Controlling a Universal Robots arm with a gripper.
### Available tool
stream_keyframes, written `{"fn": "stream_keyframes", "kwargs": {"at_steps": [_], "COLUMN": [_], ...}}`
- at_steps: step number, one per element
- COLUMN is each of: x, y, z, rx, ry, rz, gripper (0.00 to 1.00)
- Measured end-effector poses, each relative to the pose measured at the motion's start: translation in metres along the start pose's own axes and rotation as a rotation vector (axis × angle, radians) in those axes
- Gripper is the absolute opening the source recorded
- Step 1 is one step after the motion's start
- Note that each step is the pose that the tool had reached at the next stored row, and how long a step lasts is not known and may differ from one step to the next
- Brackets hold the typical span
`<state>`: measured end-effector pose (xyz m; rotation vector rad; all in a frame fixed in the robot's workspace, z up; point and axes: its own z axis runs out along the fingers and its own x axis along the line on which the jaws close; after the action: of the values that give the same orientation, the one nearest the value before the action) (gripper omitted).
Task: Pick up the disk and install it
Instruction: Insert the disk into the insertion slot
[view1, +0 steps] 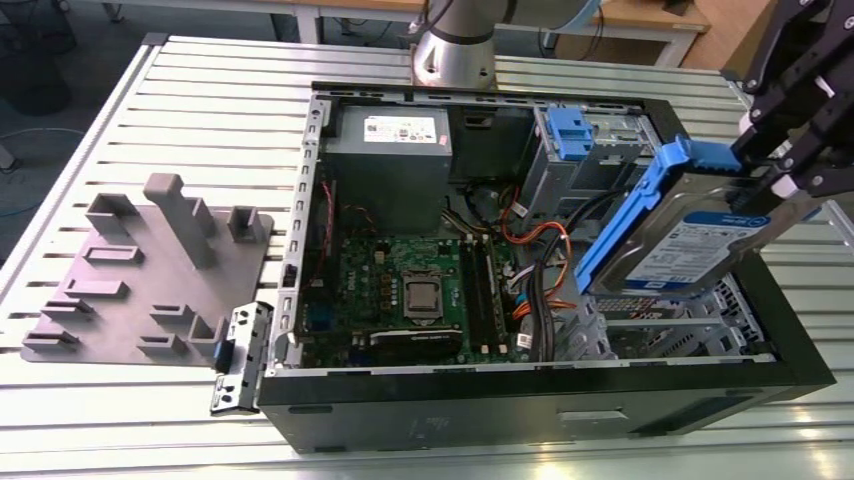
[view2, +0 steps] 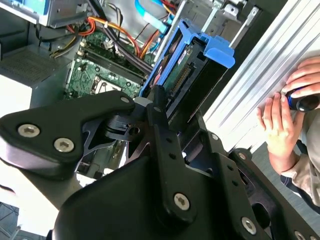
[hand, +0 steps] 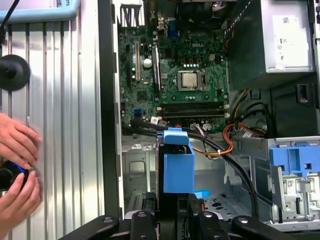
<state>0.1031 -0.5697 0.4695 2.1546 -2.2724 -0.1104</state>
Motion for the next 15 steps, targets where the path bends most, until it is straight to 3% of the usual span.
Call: {"fn": "stream_keyframes", "kwargs": {"at_steps": [9,15], "x": [-0.0007,-0.0008], "y": [-0.0186,-0.0234], "z": [0.0050,0.0089], "rx": [-0.0019,-0.0026], "ry": [0.0007,0.0018], "rz": [-0.011,-0.027], "gripper": [0.35,0.35]}}
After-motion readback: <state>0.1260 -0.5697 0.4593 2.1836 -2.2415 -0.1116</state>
